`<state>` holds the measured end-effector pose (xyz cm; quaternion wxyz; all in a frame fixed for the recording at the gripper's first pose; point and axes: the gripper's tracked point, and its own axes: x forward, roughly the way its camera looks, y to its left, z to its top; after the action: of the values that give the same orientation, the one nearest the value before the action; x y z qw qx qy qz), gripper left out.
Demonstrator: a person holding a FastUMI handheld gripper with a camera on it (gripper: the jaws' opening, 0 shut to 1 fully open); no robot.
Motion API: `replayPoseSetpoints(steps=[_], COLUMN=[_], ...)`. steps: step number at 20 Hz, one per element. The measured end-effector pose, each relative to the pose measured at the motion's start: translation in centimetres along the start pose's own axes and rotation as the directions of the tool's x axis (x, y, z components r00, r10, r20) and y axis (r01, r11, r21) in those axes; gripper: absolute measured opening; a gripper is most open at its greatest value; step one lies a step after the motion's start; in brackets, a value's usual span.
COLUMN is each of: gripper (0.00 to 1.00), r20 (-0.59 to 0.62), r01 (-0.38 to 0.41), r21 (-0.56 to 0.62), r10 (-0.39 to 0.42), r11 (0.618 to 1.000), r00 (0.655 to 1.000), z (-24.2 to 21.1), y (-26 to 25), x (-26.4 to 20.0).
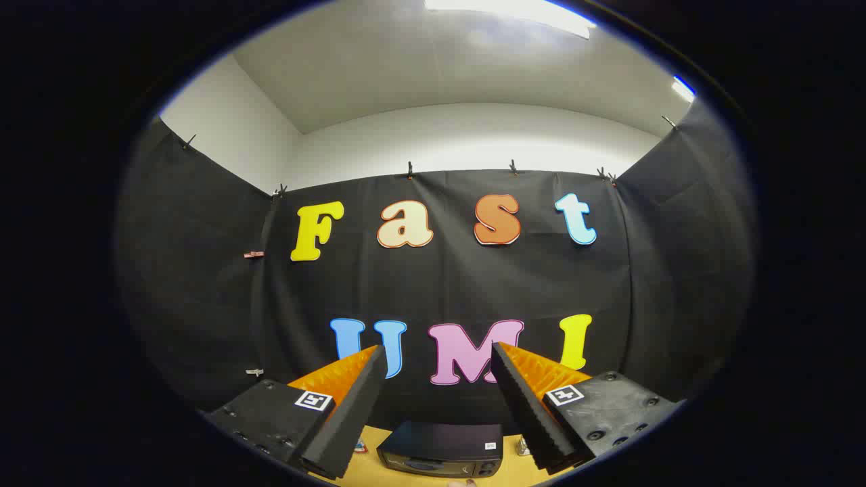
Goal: Open the toaster oven, put the food inside, and close the toaster oven door.
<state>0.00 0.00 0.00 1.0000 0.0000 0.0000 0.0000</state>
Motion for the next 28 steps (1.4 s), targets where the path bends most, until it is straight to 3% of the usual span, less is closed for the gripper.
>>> replayPoseSetpoints(steps=[28], gripper=[0.98], r20=[0.005], r01=[0.017], r21=[-0.014], r10=[-0.017], r11=[1.000], r00=[1.000], z=[-0.40], y=[-0.46], x=[-0.07])
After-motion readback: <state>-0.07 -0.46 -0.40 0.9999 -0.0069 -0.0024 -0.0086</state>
